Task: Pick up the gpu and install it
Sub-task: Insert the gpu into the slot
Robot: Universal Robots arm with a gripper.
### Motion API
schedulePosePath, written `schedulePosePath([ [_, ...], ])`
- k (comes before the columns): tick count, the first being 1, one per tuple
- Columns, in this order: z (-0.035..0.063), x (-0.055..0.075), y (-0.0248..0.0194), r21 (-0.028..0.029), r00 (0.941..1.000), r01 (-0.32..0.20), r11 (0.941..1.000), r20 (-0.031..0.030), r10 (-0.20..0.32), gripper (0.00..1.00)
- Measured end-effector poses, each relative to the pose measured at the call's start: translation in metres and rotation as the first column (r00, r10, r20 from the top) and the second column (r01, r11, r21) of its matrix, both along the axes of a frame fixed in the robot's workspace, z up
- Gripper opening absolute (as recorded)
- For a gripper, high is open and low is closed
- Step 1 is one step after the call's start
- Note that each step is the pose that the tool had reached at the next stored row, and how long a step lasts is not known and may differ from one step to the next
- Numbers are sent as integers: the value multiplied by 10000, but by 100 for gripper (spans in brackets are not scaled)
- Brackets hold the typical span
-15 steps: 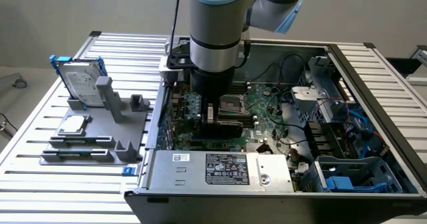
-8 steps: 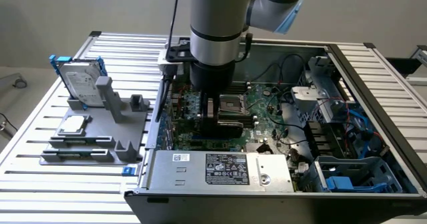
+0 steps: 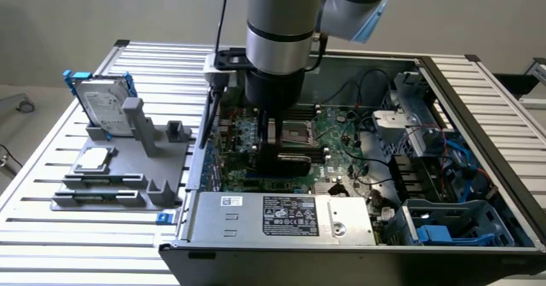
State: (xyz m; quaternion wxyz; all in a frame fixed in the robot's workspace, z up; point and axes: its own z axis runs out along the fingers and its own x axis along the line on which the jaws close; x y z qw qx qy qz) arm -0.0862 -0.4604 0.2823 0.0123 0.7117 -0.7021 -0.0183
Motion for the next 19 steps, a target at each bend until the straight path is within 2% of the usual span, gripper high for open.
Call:
schedulePosePath([
  [2,12,12,7,3,10000,0,10000,-21,0,37],
  [3,13,19,10,1,10000,0,10000,-36,0,37],
  [5,13,28,18,1,10000,0,10000,-56,0,25],
  [8,6,34,33,1,10000,1,10000,-68,-1,20],
  [9,-1,35,37,3,10000,-1,10000,-69,1,11],
  [19,-132,39,53,-7,10000,-1,10000,-77,1,11],
])
